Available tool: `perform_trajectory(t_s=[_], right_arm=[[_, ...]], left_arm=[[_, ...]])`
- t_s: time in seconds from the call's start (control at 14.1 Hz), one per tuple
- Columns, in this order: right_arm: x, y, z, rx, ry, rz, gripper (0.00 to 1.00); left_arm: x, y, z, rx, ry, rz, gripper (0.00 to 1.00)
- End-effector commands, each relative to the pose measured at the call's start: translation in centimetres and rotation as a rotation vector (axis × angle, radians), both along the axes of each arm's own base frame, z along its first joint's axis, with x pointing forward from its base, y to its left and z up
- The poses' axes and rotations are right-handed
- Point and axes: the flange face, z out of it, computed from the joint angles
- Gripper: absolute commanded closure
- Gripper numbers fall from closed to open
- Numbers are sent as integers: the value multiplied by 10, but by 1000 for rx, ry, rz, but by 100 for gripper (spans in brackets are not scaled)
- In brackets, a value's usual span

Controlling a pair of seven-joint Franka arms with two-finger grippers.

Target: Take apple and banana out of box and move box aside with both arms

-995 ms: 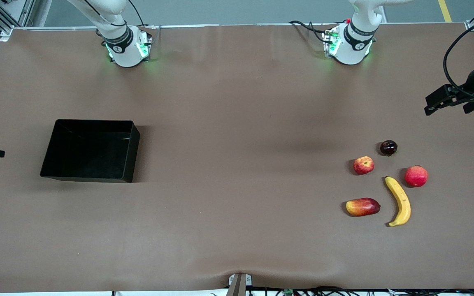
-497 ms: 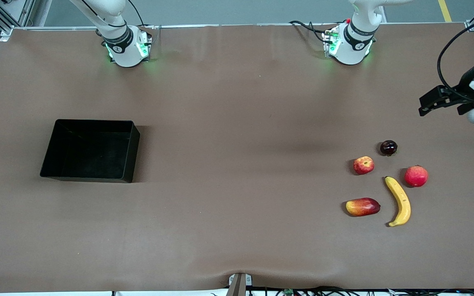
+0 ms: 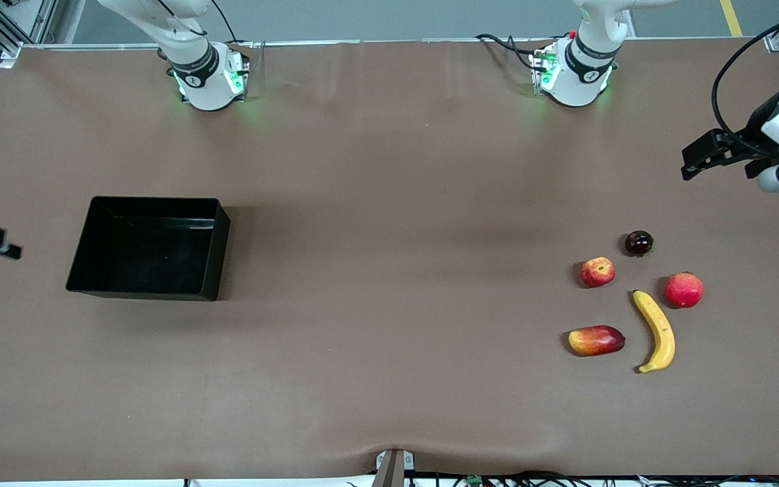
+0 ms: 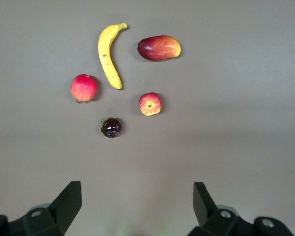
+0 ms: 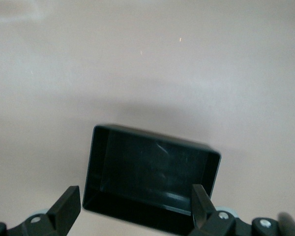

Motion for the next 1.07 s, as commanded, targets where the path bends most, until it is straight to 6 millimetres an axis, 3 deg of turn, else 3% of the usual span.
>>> perform_trajectory(t_s=[0.0,0.14,0.28,0.43,0.5,0.78,0.92,0.99], right_arm=[[-27,37,16,-91,42,23,0],[-43,34,14,-96,-7,31,0],[-67,25,-1,-100,-52,23,0],[-90,31,-15,-141,-94,57,0],[-90,41,-15,-159,-88,79,0],[-88,28,39,-170,-95,41,0],[-89,23,28,-181,-37,39,0],[-88,22,33,-186,-48,40,0]], left_arm=[[-10,11,13,2,-11,18,0],[-13,11,14,2,-7,20,0],[-13,10,14,0,-7,20,0],[-14,9,16,0,-10,17,0],[-15,9,17,1,-10,17,0],[-15,10,18,2,-8,6,0],[-14,9,19,3,-10,5,0],[-14,9,19,3,-11,5,0]])
